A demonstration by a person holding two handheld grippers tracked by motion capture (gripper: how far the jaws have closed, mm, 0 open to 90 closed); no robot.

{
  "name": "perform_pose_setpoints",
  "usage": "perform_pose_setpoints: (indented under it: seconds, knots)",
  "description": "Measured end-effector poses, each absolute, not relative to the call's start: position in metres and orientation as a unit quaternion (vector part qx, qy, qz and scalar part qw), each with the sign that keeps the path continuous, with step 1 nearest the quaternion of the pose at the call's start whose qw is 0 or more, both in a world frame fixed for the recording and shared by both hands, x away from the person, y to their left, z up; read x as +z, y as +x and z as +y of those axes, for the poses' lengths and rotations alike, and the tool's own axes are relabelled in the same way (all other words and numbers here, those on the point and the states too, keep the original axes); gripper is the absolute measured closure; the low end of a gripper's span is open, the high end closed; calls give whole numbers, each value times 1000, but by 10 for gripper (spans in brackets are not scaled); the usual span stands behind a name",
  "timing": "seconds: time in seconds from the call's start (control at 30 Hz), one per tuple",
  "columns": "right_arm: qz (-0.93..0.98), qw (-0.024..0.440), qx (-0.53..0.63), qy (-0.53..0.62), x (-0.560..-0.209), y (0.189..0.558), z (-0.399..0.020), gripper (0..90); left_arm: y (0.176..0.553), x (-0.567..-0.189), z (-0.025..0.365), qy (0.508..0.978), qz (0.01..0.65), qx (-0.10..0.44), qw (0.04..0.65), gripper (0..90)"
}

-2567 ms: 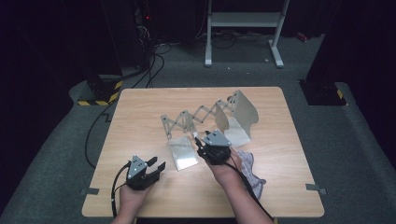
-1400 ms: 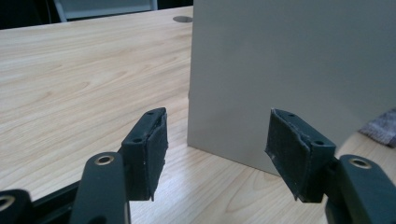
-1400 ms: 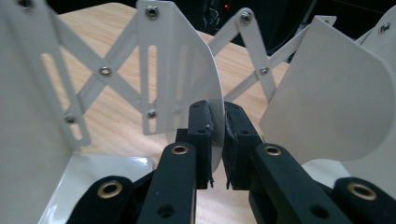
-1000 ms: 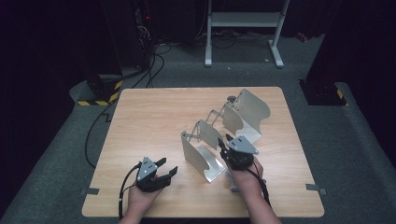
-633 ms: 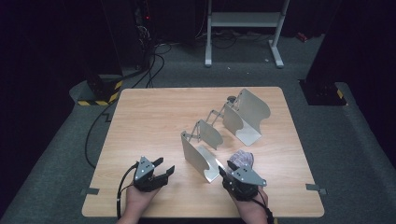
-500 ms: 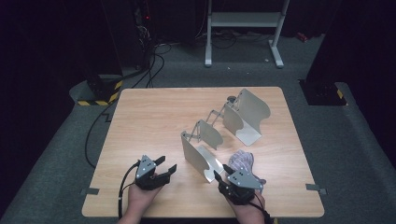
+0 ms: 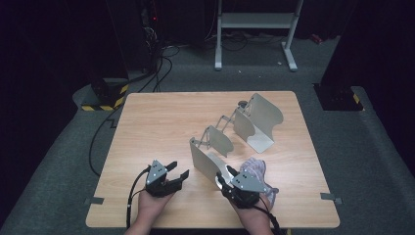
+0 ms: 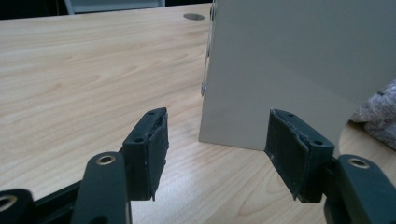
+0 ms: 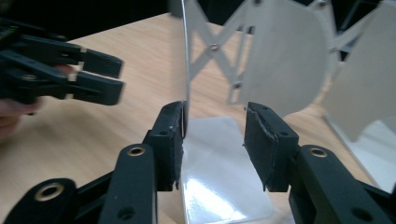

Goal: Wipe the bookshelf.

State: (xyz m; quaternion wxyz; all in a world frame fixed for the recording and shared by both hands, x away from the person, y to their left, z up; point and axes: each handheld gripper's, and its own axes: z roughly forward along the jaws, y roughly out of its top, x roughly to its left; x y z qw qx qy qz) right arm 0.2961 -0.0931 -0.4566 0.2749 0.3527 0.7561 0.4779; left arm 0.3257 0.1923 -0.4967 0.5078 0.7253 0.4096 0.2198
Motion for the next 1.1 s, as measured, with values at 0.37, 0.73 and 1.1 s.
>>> perform_pose_setpoints:
  seconds: [0.37, 0.73, 1.1]
  knots:
    - [743, 294, 467, 380, -457, 322, -97, 574, 358, -457, 179, 712, 387, 235, 537, 382]
    - [739, 308, 457, 389, -461, 326, -103, 576, 377, -427, 159, 700, 358, 220, 578, 375]
    - [738, 313, 454, 389, -461, 325, -108, 597, 389, -418, 158, 663, 403, 232, 587, 576]
